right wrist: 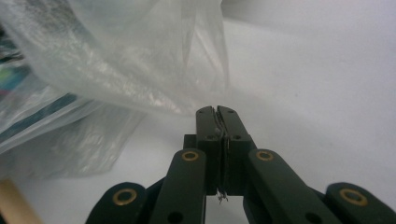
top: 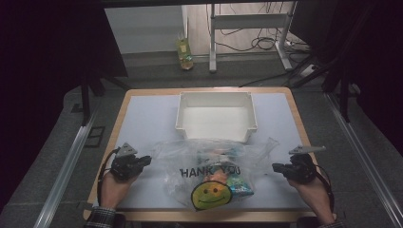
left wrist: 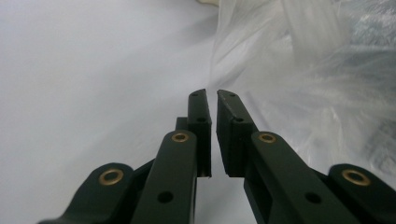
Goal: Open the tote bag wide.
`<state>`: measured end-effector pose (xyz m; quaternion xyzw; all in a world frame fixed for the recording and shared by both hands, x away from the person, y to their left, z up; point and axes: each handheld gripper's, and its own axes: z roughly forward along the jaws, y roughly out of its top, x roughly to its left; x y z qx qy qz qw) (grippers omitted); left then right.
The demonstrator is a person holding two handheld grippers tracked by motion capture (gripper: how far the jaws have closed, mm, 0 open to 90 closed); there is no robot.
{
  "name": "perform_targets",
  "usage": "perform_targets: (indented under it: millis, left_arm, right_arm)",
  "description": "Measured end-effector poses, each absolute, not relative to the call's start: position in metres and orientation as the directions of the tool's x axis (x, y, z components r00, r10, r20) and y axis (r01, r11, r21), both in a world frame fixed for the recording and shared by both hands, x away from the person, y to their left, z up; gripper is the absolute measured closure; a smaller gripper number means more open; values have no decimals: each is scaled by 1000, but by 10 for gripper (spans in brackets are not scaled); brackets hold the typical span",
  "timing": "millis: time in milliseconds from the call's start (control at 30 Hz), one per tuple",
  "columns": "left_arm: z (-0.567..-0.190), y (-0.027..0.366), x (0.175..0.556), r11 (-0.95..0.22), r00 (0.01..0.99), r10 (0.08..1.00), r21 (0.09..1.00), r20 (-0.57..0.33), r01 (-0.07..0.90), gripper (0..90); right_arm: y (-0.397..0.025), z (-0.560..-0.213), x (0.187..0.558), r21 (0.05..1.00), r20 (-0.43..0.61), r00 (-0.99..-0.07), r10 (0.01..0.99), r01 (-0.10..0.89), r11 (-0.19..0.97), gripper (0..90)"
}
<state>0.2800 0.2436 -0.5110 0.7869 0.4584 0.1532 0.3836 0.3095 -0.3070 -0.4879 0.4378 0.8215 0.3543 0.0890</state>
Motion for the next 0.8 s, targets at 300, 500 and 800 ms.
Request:
perform_targets:
  millis: [300, 500, 800]
  left_arm:
    - [-491, 273, 262, -204, 517, 837, 775, -179, 598, 852]
    - [-460, 247, 260, -254, 606, 778, 799, -166, 545, 852]
    - [-428, 187, 290, -329, 709, 686, 800, -163, 502, 845]
  right_arm:
    - [-299, -467, 295, 673, 192, -640, 744, 638, 375, 865]
    - [-269, -440, 288, 688, 185, -715, 674, 584, 431, 861]
    - [-231, -416, 303, 711, 156, -773, 615, 520, 474, 859]
